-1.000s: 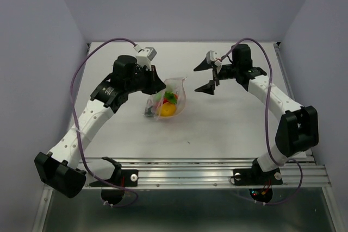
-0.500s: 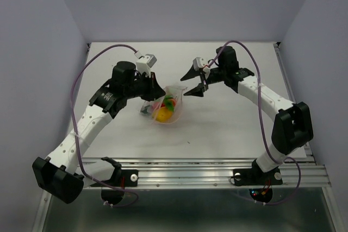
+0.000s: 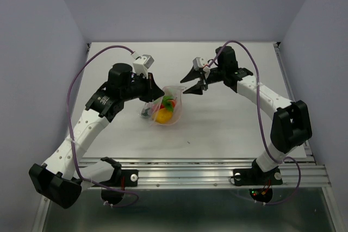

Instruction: Place the food in the zip-top bag and seal the zipper

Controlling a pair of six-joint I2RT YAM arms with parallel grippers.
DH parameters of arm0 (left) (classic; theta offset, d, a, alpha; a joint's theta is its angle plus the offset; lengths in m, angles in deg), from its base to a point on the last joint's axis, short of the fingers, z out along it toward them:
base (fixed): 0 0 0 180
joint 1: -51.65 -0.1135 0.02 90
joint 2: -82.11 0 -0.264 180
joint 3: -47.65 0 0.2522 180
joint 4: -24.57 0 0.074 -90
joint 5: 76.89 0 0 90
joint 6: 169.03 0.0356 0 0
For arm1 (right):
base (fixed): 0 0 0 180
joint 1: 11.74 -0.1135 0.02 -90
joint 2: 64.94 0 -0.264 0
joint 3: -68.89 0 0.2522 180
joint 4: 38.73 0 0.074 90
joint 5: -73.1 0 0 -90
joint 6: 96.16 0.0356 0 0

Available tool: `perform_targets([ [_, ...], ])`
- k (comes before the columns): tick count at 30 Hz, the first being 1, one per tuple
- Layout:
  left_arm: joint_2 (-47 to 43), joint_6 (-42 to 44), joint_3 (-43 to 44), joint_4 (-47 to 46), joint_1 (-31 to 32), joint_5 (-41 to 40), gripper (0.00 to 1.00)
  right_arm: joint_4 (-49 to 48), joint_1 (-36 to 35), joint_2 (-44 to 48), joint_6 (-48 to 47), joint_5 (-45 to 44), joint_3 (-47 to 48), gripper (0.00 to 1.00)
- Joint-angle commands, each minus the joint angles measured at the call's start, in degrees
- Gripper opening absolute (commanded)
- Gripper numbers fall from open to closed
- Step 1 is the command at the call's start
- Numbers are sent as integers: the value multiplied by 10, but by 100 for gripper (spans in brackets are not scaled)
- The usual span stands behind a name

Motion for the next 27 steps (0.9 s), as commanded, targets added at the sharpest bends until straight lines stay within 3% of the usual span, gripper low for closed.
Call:
perform_targets([
  [1,-23,-2,-6,-28,-3,5,0,-20,-12,-4,-6,32,13,55],
  [4,-23,-6,-9,-31,-3,4,0,-21,-18,-9,-4,42,17,53],
  [7,-23,-8,-9,-35,-2,4,0,-21,-23,-16,9,44,25,43],
  [10,-18,-6,-1,-24,-3,5,0,-20,-23,-27,18,51,30,24],
  [11,-19,-6,1,-20,-3,1,0,-19,-23,-30,22,49,32,8],
  [12,-19,-6,1,-20,-3,-1,0,-21,-23,-31,27,46,35,1],
  [19,-27,-16,1,-17,-3,-35,3,-28,-23,-15,124,-67,41,1],
  [20,-28,-18,2,-14,-3,-45,17,-28,-23,-9,144,-91,47,1],
  [22,-30,-18,2,-15,-3,-51,34,-22,-23,-4,206,-169,56,1],
  [23,-29,-16,3,-16,-3,-49,51,-19,-23,-2,226,-196,69,1],
  [24,-28,-14,4,-20,-3,-42,60,-9,-23,3,239,-222,80,1],
  [27,-10,1,34,-20,-3,-4,99,96,-23,-6,288,-326,178,1],
])
